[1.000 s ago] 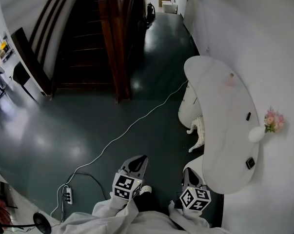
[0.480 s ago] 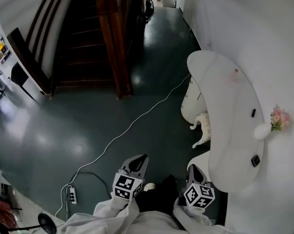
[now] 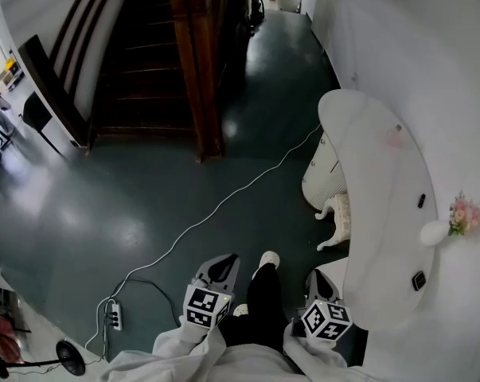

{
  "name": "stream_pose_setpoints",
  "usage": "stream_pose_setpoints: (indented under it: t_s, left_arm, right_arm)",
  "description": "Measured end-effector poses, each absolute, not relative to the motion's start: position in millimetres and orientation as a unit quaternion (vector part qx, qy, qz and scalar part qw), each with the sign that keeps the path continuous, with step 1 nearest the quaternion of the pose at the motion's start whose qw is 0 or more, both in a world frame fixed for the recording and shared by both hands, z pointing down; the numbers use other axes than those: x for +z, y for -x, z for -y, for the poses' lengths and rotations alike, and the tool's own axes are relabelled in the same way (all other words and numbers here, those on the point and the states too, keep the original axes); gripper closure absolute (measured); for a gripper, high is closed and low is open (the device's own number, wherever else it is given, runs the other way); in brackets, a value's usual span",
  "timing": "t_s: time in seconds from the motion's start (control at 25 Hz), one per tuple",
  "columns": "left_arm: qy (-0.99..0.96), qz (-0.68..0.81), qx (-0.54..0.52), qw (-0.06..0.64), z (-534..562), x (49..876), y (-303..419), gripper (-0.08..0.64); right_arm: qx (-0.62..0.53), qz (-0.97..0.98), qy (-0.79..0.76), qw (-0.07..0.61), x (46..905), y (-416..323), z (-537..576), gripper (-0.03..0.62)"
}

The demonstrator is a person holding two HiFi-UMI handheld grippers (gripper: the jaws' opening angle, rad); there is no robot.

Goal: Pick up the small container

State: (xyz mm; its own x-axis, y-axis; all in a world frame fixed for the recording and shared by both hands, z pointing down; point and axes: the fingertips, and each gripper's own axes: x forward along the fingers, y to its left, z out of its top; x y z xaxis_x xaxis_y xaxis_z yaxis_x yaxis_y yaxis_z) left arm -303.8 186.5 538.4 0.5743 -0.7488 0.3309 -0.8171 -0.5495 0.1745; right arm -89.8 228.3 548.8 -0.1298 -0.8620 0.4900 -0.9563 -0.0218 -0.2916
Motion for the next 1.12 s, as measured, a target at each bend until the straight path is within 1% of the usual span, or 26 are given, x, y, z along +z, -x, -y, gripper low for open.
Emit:
stream_pose_setpoints:
  t_s: [0.2, 0.68, 1.12]
  left_arm:
    - [-0.870, 0.455, 0.108, 0.154, -154, 538, 301, 0.540]
    - [-0.878, 0.444, 0.104, 0.147, -47, 529, 261, 0.538]
    - [-0.876, 0.449, 0.101, 0.146, 42, 524, 231, 0.538]
  right_arm:
    - [0.285, 0.703, -0.646, 0.083, 549, 89, -192, 0.543]
    - [0.287, 0.692, -0.659, 0.068, 543, 48, -92, 0.543]
    - [0.286, 0.704, -0.646, 0.071, 539, 22, 8, 0.543]
